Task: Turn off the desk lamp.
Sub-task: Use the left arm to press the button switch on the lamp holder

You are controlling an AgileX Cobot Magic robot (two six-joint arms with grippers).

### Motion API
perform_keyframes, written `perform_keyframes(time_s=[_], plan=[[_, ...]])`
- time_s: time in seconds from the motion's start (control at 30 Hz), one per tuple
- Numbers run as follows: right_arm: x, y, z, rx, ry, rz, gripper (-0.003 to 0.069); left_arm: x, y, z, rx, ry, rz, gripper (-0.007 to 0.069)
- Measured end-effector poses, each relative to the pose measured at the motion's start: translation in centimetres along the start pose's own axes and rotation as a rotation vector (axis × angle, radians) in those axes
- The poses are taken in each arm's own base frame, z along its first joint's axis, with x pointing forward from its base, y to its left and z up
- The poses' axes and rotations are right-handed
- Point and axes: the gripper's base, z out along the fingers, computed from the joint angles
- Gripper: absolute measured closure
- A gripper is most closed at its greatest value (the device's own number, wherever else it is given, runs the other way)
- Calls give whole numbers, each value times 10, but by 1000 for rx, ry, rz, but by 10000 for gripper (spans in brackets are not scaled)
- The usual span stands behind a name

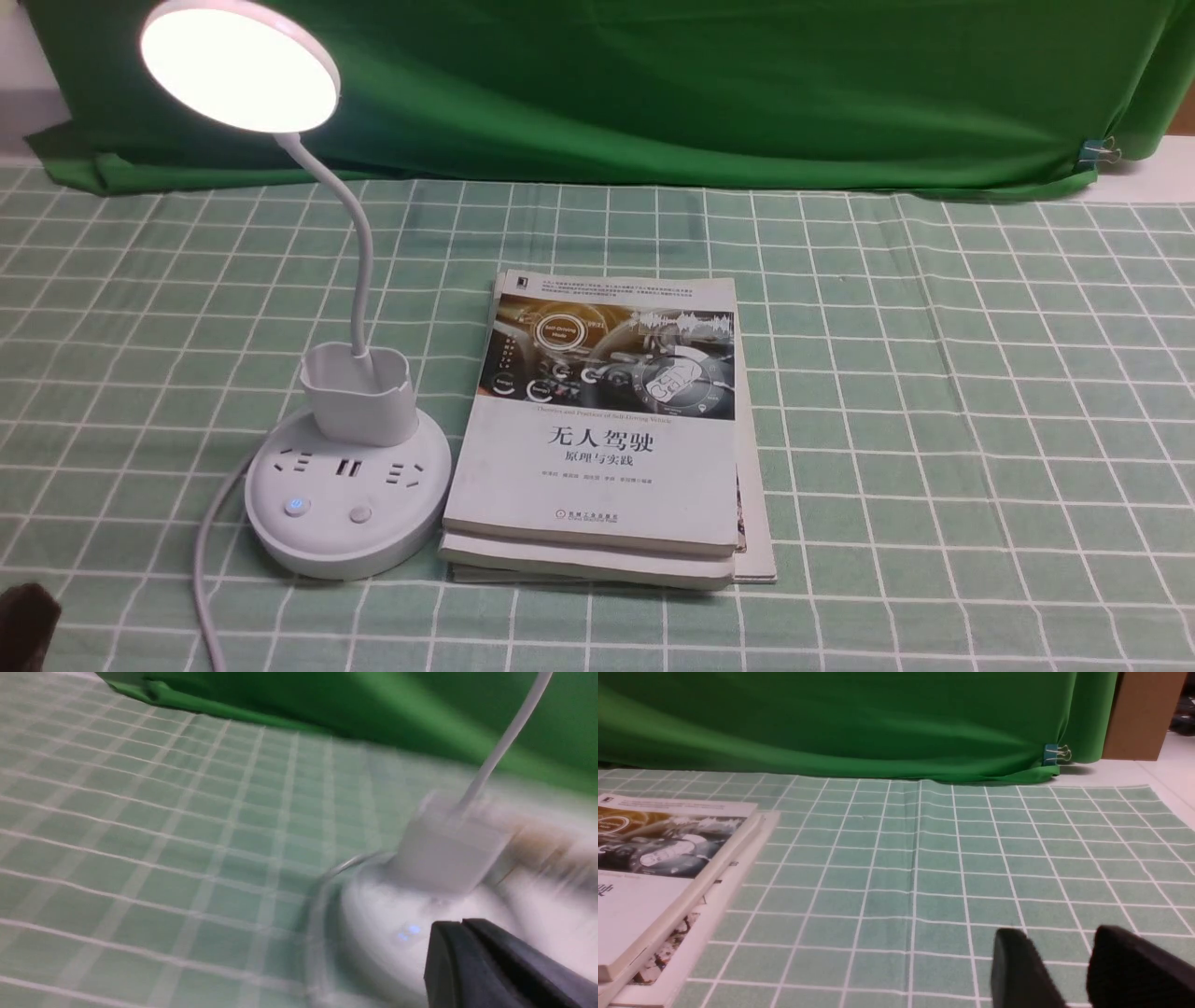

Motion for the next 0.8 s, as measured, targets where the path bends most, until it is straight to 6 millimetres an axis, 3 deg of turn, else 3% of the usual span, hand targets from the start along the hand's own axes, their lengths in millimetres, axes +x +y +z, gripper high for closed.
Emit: perform_keyframes(time_s=[0.13, 0.3, 0.4, 0.57, 0.63, 0.8], plan=[[0, 0, 0, 0, 0, 0, 417, -14, -1, -1, 29, -148, -280, 624], [0, 0, 0, 0, 0, 0, 417, -23, 2, -3, 15, -261, -307, 624], [0, 0, 0, 0, 0, 0, 417, -25, -1, -3, 27, -230, -322, 624], [0, 0, 0, 0, 0, 0, 417, -53, -23, 2, 52, 16, -181, 624], [0, 0, 0, 0, 0, 0, 417, -73, -36, 18, 26, 311, -68, 624], [0, 0, 0, 0, 0, 0, 417, -89, -43, 61, 1, 809, 101, 624]])
